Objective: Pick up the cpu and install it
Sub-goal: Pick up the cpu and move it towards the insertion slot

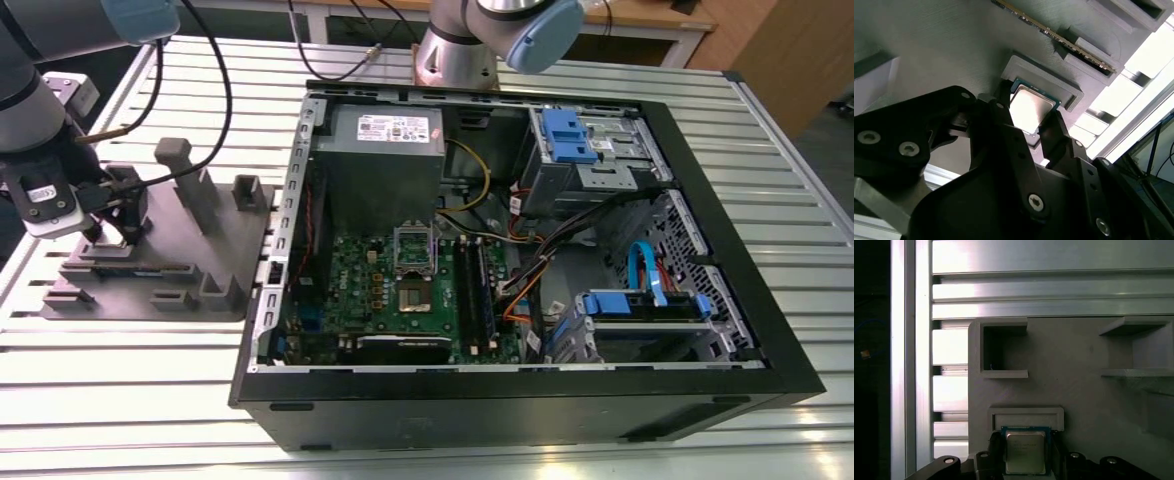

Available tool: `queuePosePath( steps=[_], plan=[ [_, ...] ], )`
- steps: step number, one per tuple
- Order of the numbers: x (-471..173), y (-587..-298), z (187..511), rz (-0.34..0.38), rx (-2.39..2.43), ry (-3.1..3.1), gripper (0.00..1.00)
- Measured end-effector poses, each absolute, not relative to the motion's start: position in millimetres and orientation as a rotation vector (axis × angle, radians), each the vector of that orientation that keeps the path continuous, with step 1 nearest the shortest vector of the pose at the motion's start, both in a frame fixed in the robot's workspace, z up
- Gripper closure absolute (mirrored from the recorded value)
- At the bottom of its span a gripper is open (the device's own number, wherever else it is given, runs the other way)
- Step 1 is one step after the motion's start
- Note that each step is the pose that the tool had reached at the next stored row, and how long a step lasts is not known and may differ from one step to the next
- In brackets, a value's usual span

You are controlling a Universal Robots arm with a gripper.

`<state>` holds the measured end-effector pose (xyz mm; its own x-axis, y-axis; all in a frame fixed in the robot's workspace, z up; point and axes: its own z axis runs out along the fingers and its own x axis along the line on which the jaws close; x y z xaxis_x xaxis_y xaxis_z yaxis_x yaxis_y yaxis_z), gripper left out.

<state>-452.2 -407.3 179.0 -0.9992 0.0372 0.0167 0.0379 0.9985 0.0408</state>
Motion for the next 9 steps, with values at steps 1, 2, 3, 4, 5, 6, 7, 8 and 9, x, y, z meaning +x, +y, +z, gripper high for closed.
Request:
queuePosePath(
  steps=[1, 2, 3, 4, 5, 6, 7, 8, 9],
  plan=[
    [-452.2, -407.3, 179.0, -0.064, -0.059, -3.124, 0.52],
    [-452.2, -407.3, 179.0, -0.064, -0.059, -3.124, 0.52],
    [-452.2, -407.3, 179.0, -0.064, -0.059, -3.124, 0.52],
    [-452.2, -407.3, 179.0, -0.064, -0.059, -3.124, 0.52],
    [-452.2, -407.3, 179.0, -0.064, -0.059, -3.124, 0.51],
    [-452.2, -407.3, 179.0, -0.064, -0.059, -3.124, 0.51],
    [-452.2, -407.3, 179.0, -0.064, -0.058, -3.124, 0.51],
    [-452.2, -407.3, 179.0, -0.064, -0.058, -3.124, 0.45],
    [-452.2, -407.3, 179.0, -0.064, -0.059, -3.124, 0.45]
  ],
)
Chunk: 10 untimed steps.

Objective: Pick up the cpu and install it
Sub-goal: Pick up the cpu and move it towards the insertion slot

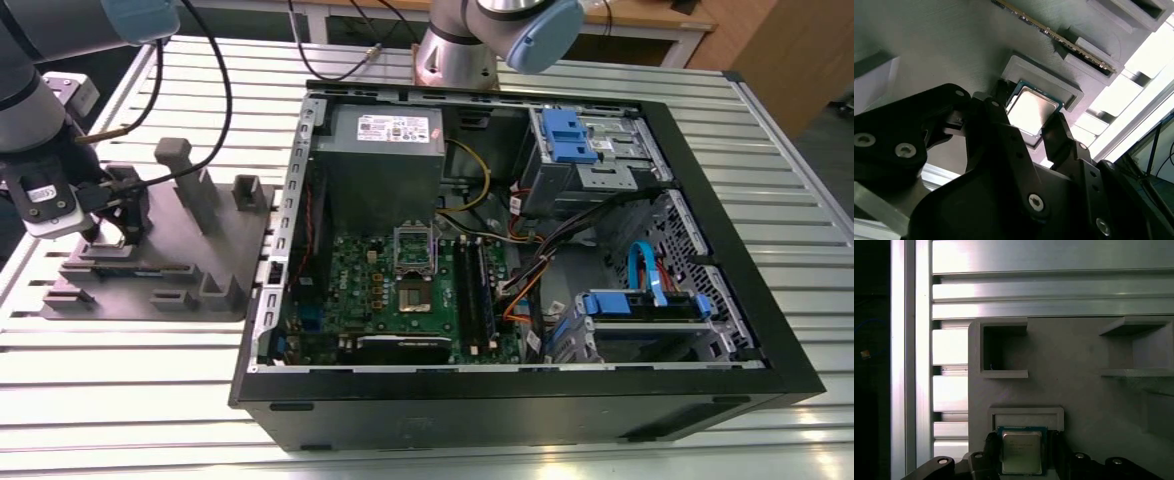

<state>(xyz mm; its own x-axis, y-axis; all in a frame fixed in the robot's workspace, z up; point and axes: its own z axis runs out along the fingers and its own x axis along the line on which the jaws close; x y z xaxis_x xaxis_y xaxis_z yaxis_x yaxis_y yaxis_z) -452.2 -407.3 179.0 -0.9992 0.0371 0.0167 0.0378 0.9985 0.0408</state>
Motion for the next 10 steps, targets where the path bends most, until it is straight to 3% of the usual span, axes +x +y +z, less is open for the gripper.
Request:
queuePosePath(
  steps=[10],
  plan=[
    [-452.2, -407.3, 179.9, -0.064, -0.058, -3.125, 0.45]
  ],
)
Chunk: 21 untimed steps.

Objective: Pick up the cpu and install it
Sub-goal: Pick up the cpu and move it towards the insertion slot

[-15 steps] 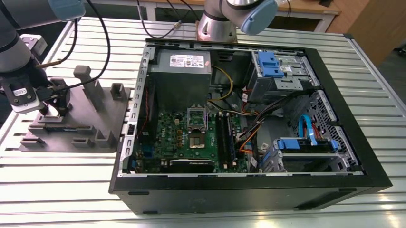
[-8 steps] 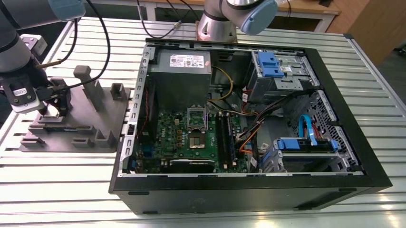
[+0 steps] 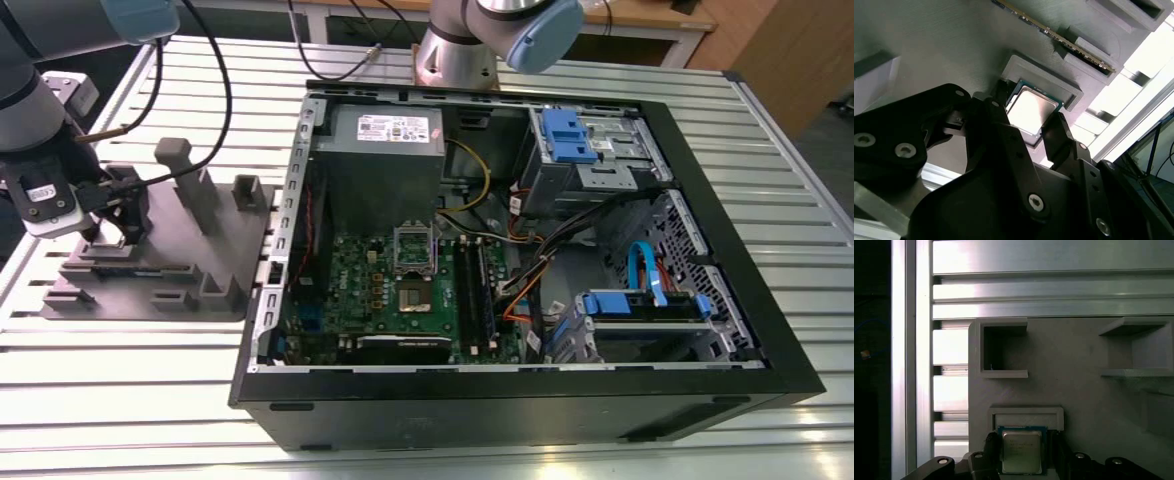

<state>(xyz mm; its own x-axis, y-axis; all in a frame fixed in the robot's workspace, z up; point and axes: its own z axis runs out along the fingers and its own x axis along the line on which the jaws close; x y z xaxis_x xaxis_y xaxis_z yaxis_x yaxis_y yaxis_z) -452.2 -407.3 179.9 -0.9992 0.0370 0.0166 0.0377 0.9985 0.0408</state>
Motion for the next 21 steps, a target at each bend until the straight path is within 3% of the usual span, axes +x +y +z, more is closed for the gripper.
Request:
queuePosePath(
  steps=[16, 19, 20, 21],
  plan=[
    [-453.1, -407.3, 181.0, -0.066, -0.058, -3.124, 0.45],
    [-453.1, -407.3, 181.0, -0.066, -0.058, -3.124, 0.46],
    [-453.1, -407.3, 181.0, -0.066, -0.058, -3.124, 0.53],
    [-453.1, -407.3, 181.0, -0.066, -0.058, -3.124, 0.53]
  ],
)
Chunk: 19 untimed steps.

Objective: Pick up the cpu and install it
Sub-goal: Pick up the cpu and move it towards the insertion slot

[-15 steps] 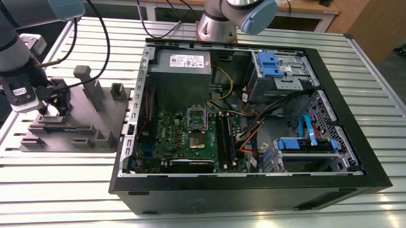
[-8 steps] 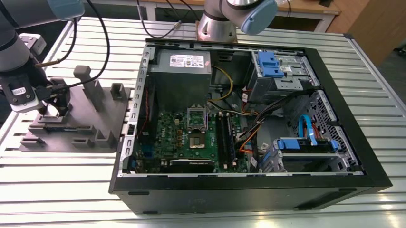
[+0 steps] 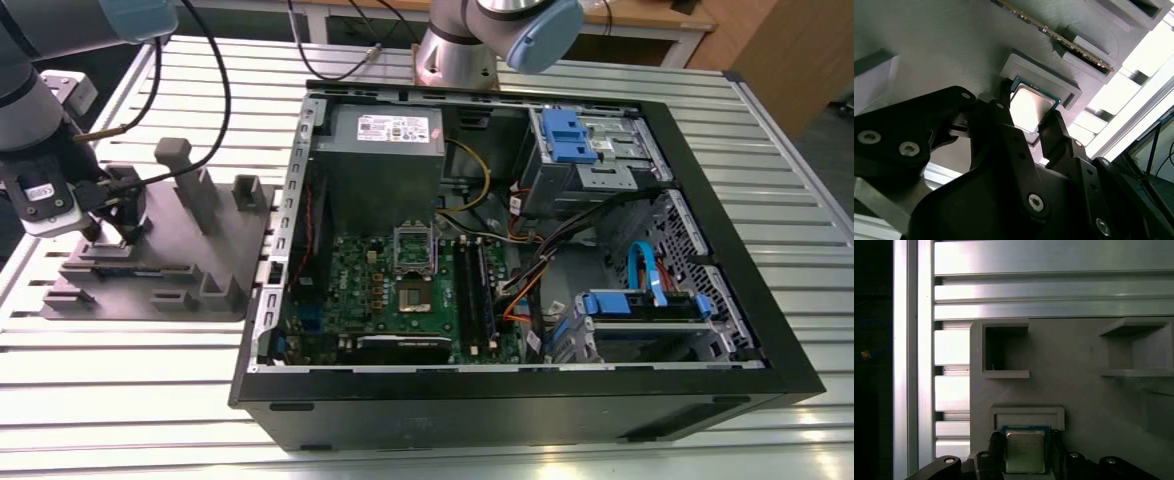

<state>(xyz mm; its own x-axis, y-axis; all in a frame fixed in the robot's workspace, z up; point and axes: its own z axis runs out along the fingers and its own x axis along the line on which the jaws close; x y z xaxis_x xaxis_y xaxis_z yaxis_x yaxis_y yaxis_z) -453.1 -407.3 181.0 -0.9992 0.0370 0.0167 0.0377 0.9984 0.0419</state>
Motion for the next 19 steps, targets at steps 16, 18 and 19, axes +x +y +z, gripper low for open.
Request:
queuePosePath(
  steps=[16, 18, 19],
  plan=[
    [-453, -407, 196, -0.066, -0.058, -3.124, 0.53],
    [-453, -407, 196, -0.066, -0.058, -3.125, 0.53],
    [-453, -407, 196, -0.066, -0.058, -3.125, 0.53]
  ],
)
